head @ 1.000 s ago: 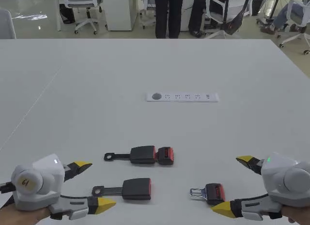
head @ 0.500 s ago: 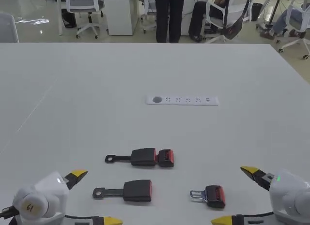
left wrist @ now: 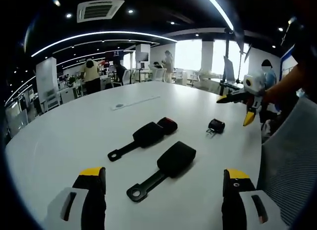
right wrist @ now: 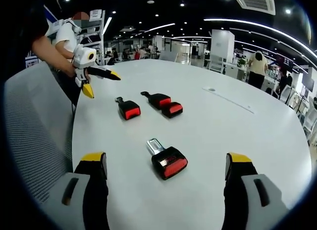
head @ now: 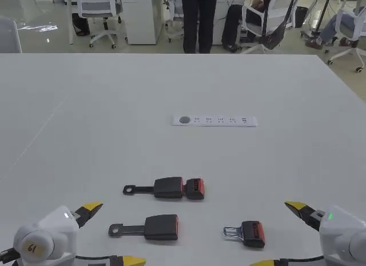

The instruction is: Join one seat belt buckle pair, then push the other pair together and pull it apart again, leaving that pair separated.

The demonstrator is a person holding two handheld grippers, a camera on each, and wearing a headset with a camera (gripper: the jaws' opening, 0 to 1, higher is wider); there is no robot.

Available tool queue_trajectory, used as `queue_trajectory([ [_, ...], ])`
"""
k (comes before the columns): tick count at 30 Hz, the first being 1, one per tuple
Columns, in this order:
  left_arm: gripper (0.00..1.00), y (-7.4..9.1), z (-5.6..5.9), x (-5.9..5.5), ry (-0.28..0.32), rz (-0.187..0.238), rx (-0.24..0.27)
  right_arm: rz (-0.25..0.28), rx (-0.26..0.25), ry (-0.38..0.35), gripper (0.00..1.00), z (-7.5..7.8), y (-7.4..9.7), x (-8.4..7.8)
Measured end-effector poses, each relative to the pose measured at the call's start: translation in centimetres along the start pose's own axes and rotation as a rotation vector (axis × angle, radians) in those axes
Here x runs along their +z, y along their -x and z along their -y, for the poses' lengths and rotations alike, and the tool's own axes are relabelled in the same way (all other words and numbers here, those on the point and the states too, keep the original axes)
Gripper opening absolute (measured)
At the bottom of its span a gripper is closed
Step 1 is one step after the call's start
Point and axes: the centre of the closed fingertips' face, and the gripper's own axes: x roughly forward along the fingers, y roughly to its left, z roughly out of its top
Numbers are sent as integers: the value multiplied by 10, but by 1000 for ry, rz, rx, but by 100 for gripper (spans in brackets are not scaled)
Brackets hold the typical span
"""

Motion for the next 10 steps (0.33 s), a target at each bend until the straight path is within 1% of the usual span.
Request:
queue_trajectory([
  [2,100,0,0,1,1,2,0,1,1,-3,100,-1,0,0],
  [4,100,1,2,2,4,4,2,4,0,-2,100,-2,1,4],
  [5,100,1,2,3,4,6,2,5,-1,-2,100,-2,0,2],
  [7,100,1,1,3,6,6,3,6,-2,-5,100,0,0,1],
  [10,100,1,-1,3,7,9,6,11,-3,-9,100,-1,0,4],
])
